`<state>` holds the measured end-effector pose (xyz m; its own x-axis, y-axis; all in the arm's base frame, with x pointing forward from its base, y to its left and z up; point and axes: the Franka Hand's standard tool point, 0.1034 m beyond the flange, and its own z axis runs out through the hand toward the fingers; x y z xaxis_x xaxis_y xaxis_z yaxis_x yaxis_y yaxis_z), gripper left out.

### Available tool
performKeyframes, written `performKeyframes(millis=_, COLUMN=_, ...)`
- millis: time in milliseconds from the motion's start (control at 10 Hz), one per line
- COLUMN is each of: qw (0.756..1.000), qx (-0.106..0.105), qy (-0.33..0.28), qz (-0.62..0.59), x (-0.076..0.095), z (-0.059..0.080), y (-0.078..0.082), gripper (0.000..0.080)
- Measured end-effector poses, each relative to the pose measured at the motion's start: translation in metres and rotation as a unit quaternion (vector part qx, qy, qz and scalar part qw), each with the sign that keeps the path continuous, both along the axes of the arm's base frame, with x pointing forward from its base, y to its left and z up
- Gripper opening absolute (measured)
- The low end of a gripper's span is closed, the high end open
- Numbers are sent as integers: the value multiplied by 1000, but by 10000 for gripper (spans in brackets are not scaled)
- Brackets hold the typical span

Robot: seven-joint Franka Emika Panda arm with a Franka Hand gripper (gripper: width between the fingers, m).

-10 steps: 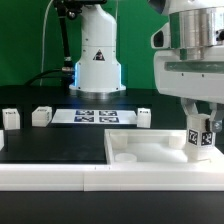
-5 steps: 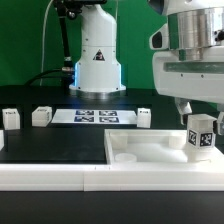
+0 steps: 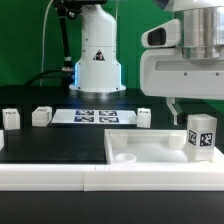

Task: Assemble one leg

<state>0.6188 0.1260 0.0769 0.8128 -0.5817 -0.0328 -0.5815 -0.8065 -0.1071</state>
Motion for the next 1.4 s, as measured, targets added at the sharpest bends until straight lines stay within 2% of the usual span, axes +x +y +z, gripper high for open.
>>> performKeyframes(millis=200, qw=992, qx=-21, qy=-1, qz=127, x=2, z=-2, y=-1, gripper=649)
performKeyframes(millis=500, qw=968, qx=-32, qy=-9, qz=248, x=2, z=-4, y=-3, gripper=649)
performKeyframes(millis=800, qw=947, qx=-42, qy=-12, qz=319, x=1, z=-4, y=-1, gripper=649)
performKeyframes(millis=1000, qw=945, qx=-42, qy=-13, qz=325, x=2, z=-3, y=-2, gripper=649)
performKeyframes(millis=1100, qw=945, qx=-42, qy=-13, qz=325, x=2, z=-4, y=-2, gripper=556)
performKeyframes(millis=1200, qw=945, qx=-42, qy=-13, qz=325, x=2, z=-4, y=-2, gripper=396)
performKeyframes(millis=1300, qw=945, qx=-42, qy=-13, qz=325, x=2, z=-4, y=-2, gripper=396)
performKeyframes(millis=1400, qw=945, qx=-43, qy=-13, qz=323, x=2, z=-4, y=-5, gripper=291)
